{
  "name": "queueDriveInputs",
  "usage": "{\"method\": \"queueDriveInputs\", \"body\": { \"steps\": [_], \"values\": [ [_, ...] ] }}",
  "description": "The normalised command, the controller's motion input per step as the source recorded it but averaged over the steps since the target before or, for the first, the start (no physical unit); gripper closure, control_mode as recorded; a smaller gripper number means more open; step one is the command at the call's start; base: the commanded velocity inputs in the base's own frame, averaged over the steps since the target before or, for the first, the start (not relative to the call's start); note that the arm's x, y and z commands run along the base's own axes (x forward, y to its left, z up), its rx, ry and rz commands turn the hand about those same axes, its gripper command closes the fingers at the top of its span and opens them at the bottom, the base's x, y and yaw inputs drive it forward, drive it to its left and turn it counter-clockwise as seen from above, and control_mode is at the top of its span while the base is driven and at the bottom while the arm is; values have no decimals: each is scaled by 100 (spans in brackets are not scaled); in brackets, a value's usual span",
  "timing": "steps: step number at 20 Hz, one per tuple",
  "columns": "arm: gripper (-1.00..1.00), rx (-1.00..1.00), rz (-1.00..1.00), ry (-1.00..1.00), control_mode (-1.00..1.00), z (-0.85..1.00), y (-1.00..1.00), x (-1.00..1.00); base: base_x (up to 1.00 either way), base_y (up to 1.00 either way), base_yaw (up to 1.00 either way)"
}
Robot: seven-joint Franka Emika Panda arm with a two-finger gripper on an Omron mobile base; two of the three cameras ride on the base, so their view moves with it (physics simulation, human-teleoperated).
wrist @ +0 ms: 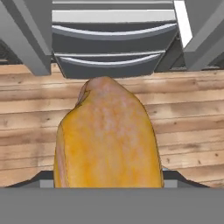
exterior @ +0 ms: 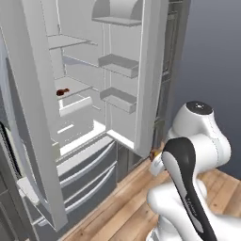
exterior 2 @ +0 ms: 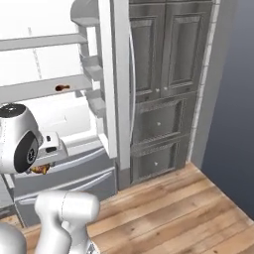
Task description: Place the chicken drumstick on the counter behind the older chicken drumstick on the same shelf of the fridge to maintain FIFO order. Close the fridge door when finished.
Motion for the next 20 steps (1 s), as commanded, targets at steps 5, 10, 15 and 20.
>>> {"method": "queueDriveInputs", "body": {
  "steps": [5, 10, 15, 20],
  "values": [
    [100, 0, 0, 0, 100, 0, 0, 0, 39, -12, 44],
    [100, 0, 0, 0, 100, 0, 0, 0, 67, -19, 32],
    [100, 0, 0, 0, 100, 0, 0, 0, 47, 1, 36],
    [100, 0, 0, 0, 100, 0, 0, 0, 35, 3, 24]
  ]
}}
